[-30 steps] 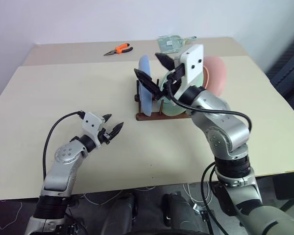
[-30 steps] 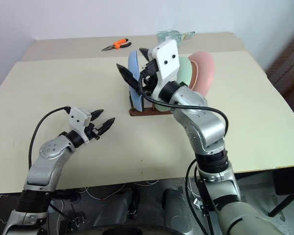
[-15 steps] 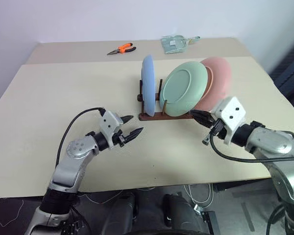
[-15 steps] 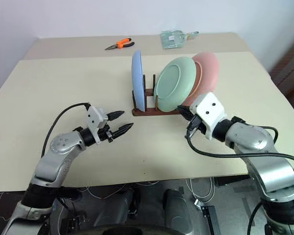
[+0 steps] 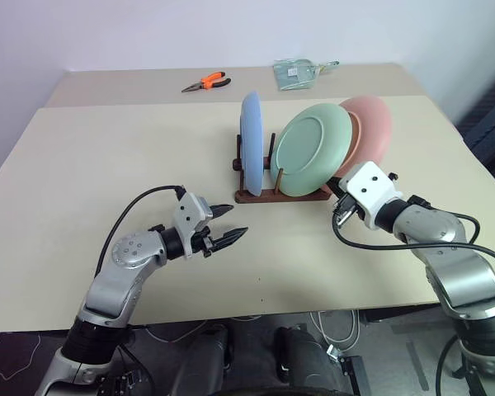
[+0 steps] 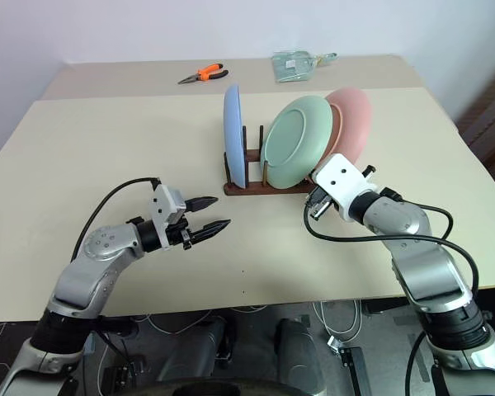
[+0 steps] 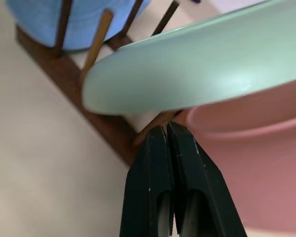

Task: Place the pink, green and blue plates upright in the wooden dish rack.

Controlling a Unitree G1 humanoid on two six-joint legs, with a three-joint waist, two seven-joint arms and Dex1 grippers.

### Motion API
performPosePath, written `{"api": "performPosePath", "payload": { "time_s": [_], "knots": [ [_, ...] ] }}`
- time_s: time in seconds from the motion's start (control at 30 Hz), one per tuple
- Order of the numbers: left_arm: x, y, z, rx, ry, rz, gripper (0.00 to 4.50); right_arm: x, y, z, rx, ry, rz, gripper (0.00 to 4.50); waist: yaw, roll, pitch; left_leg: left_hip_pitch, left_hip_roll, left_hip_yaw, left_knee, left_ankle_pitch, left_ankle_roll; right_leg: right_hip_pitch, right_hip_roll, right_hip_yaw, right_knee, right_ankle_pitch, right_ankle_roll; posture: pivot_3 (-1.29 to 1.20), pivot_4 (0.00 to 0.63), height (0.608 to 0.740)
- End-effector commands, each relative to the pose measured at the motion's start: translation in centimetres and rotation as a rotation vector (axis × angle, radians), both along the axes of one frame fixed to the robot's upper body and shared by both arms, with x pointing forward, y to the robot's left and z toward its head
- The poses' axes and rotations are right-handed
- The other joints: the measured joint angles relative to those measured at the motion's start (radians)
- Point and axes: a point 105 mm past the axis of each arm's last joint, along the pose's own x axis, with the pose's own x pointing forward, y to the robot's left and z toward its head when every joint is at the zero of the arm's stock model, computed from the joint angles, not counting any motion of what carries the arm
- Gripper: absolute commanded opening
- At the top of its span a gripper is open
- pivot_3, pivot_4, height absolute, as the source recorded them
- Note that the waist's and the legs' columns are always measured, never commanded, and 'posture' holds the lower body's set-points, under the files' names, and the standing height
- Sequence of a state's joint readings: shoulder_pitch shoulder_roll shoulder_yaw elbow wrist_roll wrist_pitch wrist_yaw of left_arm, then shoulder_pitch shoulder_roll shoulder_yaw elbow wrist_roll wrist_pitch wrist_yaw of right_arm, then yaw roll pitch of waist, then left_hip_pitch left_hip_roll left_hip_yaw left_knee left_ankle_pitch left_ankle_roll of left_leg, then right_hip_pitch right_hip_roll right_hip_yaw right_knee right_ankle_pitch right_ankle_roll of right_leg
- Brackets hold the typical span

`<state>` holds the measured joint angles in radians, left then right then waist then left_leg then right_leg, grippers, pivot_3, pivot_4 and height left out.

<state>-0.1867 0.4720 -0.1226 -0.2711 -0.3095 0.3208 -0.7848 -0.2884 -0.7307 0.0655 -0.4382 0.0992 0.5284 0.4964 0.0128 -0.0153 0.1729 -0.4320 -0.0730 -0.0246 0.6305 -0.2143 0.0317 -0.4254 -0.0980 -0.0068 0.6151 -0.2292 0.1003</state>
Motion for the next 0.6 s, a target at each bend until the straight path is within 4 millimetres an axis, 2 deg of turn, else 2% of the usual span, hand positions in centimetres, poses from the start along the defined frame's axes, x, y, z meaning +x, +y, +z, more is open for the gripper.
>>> {"api": "performPosePath", "payload": {
  "time_s": [0.03, 0.2, 0.4, 0.47, 0.57, 0.6],
  "knots": [
    [-0.3, 0.3, 0.8, -0.009, -0.032, 0.007, 2.98, -0.4, 1.8, 2.6, 0.008, -0.105, 0.076, 0.05, 0.000, 0.000, 0.000, 0.000, 0.000, 0.000, 0.000, 0.000, 0.000, 0.000, 0.000, 0.000, 0.000, 0.000, 0.000, 0.00, 0.150, 0.719],
    [-0.3, 0.5, 0.5, 0.001, -0.025, 0.018, 2.98, -0.7, 3.4, 3.7, -0.024, -0.168, 0.139, 0.05, 0.000, 0.000, 0.000, 0.000, 0.000, 0.000, 0.000, 0.000, 0.000, 0.000, 0.000, 0.000, 0.000, 0.000, 0.000, 0.00, 0.150, 0.719],
    [-0.2, 0.6, 0.4, 0.008, -0.026, 0.018, 2.98, -0.7, 3.3, 3.8, -0.068, -0.175, 0.140, 0.05, 0.000, 0.000, 0.000, 0.000, 0.000, 0.000, 0.000, 0.000, 0.000, 0.000, 0.000, 0.000, 0.000, 0.000, 0.000, 0.00, 0.150, 0.719],
    [-0.1, 0.7, 0.4, 0.012, -0.026, 0.018, 2.98, -0.6, 2.1, 4.8, -0.093, -0.220, 0.107, 0.05, 0.000, 0.000, 0.000, 0.000, 0.000, 0.000, 0.000, 0.000, 0.000, 0.000, 0.000, 0.000, 0.000, 0.000, 0.000, 0.00, 0.150, 0.719],
    [-0.2, 0.7, 0.3, 0.016, -0.022, 0.016, 2.98, -0.4, 0.1, 7.5, -0.076, -0.309, 0.048, 0.05, 0.001, 0.000, 0.000, 0.000, 0.000, 0.000, 0.000, 0.000, 0.000, 0.000, 0.000, 0.000, 0.000, 0.000, 0.000, 0.00, 0.150, 0.719],
    [-0.3, 0.7, 0.2, 0.019, -0.019, 0.013, 2.98, -0.3, -1.3, 8.9, -0.079, -0.356, 0.002, 0.05, 0.001, 0.000, 0.000, 0.000, 0.000, 0.000, 0.000, 0.000, -0.001, 0.000, 0.000, 0.000, 0.000, 0.000, 0.000, 0.00, 0.150, 0.719]
  ]
}}
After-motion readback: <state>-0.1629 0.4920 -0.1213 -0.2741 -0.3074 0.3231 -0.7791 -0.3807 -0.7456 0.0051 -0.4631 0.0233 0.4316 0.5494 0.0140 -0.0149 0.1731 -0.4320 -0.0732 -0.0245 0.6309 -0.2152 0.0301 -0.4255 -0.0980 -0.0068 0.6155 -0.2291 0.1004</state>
